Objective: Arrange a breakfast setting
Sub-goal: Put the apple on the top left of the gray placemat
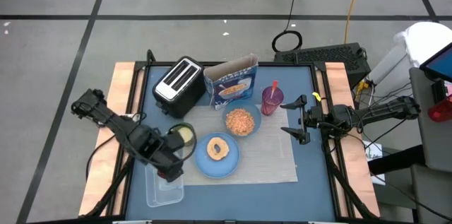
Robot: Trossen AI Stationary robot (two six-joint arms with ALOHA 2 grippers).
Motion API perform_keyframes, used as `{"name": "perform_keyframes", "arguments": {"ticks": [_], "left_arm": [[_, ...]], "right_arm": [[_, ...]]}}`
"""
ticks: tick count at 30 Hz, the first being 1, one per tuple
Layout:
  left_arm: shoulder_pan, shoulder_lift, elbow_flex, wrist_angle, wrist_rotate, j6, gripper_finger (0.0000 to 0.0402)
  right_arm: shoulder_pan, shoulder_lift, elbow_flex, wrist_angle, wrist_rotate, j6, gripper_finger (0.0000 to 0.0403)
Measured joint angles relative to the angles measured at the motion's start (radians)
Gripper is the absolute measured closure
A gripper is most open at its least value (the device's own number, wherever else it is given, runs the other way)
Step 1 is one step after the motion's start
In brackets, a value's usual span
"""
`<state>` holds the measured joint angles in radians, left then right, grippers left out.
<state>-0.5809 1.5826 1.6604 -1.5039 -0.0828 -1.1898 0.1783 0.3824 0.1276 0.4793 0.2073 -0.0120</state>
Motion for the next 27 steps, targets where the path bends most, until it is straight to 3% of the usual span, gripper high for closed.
{"name": "perform_keyframes", "arguments": {"ticks": [8, 20, 27], "left_arm": [[-0.101, 0.000, 0.000, -0.038, 0.027, -0.132, 0.0183], [-0.135, 0.000, 0.000, -0.037, 0.022, -0.192, 0.0180], [-0.135, 0.000, 0.000, -0.040, 0.021, -0.239, 0.0118]], "right_arm": [[0.000, 0.000, 0.000, 0.000, 0.000, 0.000, 0.0007], [0.000, 0.000, 0.000, 0.000, 0.000, 0.000, 0.0007], [0.000, 0.000, 0.000, 0.000, 0.000, 0.000, 0.0007]]}}
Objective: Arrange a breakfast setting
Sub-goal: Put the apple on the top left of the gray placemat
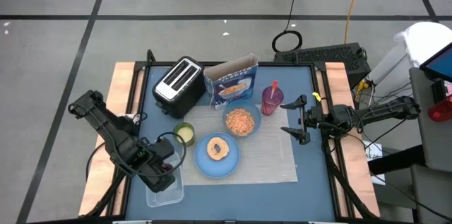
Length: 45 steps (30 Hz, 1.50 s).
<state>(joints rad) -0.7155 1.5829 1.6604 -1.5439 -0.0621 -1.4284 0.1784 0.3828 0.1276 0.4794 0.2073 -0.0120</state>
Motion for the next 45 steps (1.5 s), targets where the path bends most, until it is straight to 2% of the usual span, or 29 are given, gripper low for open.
{"name": "perform_keyframes", "arguments": {"ticks": [6, 11, 23, 35, 45], "left_arm": [[0.000, 0.000, 0.000, 0.000, 0.000, 0.001, 0.0041], [-0.010, 0.000, -0.003, 0.000, -0.002, 0.000, 0.0007], [-0.027, 0.001, -0.166, 0.051, 0.002, -0.047, 0.0004], [-0.026, 0.002, -0.414, 0.244, 0.006, -0.046, 0.0004], [-0.026, 0.002, -0.539, 0.389, 0.036, -0.046, 0.0004]], "right_arm": [[0.000, 0.000, 0.000, 0.000, 0.000, 0.000, 0.0007], [0.000, 0.000, 0.000, 0.000, 0.000, 0.000, 0.0007], [0.000, 0.000, 0.000, -0.003, 0.000, 0.000, 0.0007], [0.000, 0.000, 0.000, -0.003, 0.000, 0.000, 0.0007], [0.000, 0.000, 0.000, -0.003, 0.000, 0.000, 0.0007]]}}
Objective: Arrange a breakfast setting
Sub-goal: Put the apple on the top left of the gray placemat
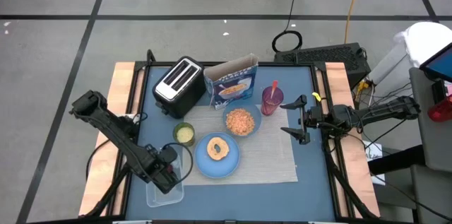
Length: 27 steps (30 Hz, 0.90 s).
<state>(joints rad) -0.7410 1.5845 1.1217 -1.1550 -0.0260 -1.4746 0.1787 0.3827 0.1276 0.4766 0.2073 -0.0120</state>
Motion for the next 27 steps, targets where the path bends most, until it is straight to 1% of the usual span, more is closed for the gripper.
{"name": "perform_keyframes", "arguments": {"ticks": [8, 18, 27], "left_arm": [[0.000, 0.000, -0.045, 0.067, 0.000, -0.031, 0.0004], [0.000, 0.000, -0.048, 0.170, 0.000, -0.027, 0.0004], [0.000, 0.000, -0.048, 0.178, 0.000, 0.006, 0.0004]], "right_arm": [[0.000, 0.000, 0.000, -0.013, 0.000, 0.000, 0.0007], [0.000, 0.000, 0.000, -0.015, 0.000, 0.000, 0.0007], [0.000, 0.000, 0.000, -0.015, 0.000, 0.000, 0.0007]]}}
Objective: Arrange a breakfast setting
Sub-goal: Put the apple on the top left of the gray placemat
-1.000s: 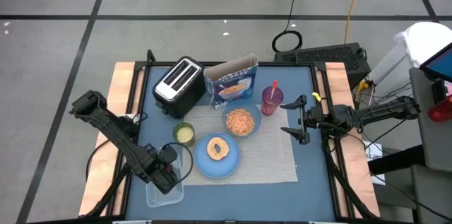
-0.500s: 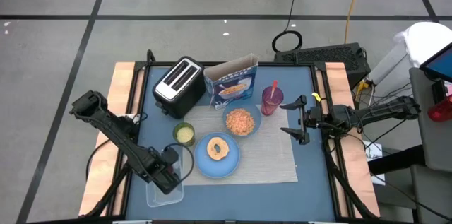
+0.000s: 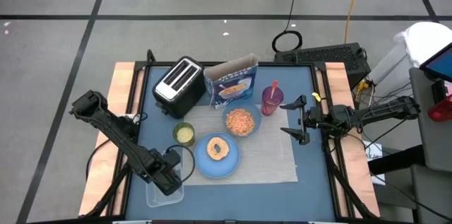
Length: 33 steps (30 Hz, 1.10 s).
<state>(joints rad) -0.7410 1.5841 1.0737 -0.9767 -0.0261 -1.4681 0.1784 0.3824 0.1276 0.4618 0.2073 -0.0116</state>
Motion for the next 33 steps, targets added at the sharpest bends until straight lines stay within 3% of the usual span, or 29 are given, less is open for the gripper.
{"name": "perform_keyframes", "arguments": {"ticks": [19, 27, 33], "left_arm": [[0.000, 0.000, 0.000, 0.005, 0.002, -0.012, 0.0005], [-0.002, 0.000, 0.000, 0.084, 0.161, -0.007, 0.0005], [-0.029, 0.000, 0.000, 0.119, 0.178, 0.023, 0.0005]], "right_arm": [[0.000, 0.000, 0.000, 0.000, 0.000, 0.000, 0.0007], [0.000, 0.000, 0.000, 0.000, 0.000, 0.000, 0.0007], [0.000, 0.000, 0.000, 0.000, 0.000, 0.000, 0.0007]]}}
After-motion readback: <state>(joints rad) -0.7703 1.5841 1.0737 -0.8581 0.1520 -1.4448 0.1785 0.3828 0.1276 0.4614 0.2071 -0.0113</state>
